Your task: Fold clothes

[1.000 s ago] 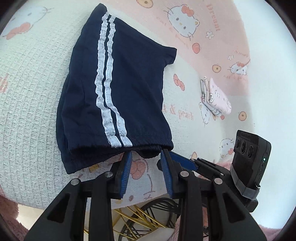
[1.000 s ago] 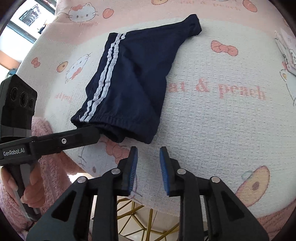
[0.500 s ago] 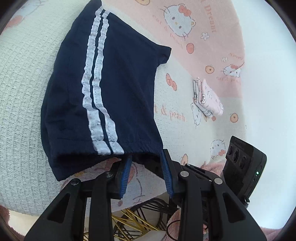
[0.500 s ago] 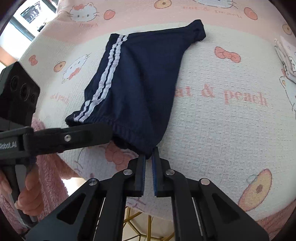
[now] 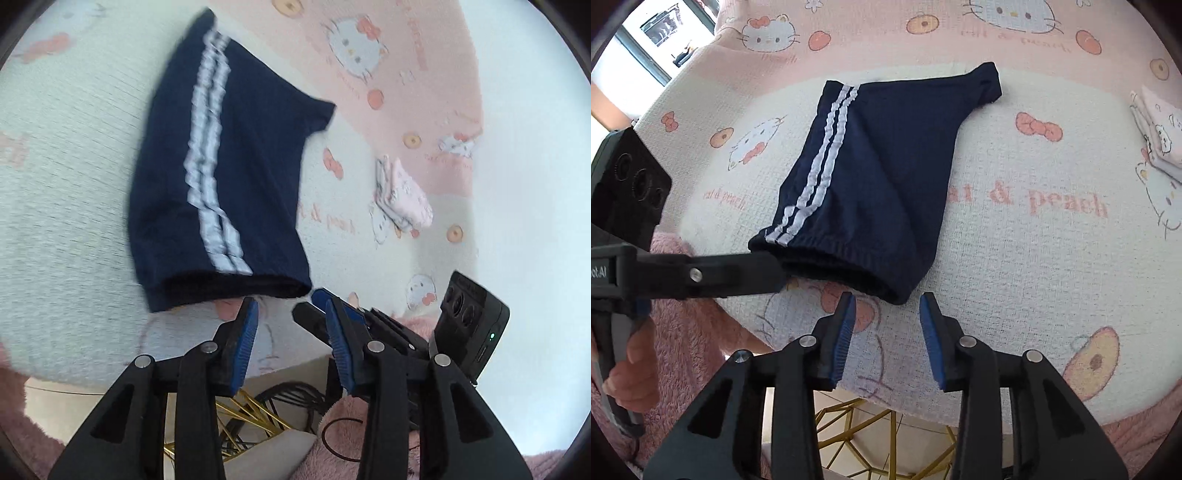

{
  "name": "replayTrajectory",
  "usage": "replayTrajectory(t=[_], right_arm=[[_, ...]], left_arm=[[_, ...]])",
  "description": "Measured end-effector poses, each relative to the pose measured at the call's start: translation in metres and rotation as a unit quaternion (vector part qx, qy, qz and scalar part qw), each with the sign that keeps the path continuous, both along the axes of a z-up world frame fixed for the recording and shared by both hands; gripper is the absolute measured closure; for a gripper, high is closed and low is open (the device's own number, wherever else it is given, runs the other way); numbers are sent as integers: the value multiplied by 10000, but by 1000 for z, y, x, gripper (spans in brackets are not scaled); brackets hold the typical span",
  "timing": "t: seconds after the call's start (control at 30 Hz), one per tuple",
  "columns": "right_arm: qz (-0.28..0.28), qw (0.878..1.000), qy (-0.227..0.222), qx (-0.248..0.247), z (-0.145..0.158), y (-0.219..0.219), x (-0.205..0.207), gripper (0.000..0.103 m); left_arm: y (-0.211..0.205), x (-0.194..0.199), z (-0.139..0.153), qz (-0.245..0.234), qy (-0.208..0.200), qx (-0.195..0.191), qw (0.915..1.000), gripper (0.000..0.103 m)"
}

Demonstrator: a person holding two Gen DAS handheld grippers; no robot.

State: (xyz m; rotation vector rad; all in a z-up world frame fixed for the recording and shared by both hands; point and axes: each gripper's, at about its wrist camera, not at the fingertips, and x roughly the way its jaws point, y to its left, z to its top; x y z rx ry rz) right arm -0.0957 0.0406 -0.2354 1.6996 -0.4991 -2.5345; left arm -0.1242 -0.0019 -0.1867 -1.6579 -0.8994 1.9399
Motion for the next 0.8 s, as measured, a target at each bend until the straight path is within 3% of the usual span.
replayTrajectory(t=[0.07, 0.23, 0.3, 0.57, 0.7, 0.77, 0.8], right_arm=[[12, 9999, -81, 115, -6, -6, -7, 64], [-132, 9990, -360, 209, -26, -9, -24, 64], [-231, 9990, -341, 168, -26, -6, -26, 64], [-487, 9980, -268, 305, -22, 7, -25, 64], [-306, 9977, -290, 532, -25, 1, -30, 64], [-223, 9969, -249, 719, -25, -4, -32, 64], [-188, 9961, -229, 828, -25, -6, -33, 65]], left_arm=[[-23, 0, -5, 459, -166, -193, 9986, 63], [-46, 0, -33, 996, -634, 400, 9922, 63], [-40, -3, -38, 917, -648, 525, 9923, 63], [-23, -19, -44, 841, -653, 5, 9943, 63], [-18, -19, -45, 687, -621, -24, 9957, 64], [-13, -20, -40, 580, -459, -365, 9966, 96], [-11, -19, -35, 547, -329, -470, 9969, 96]])
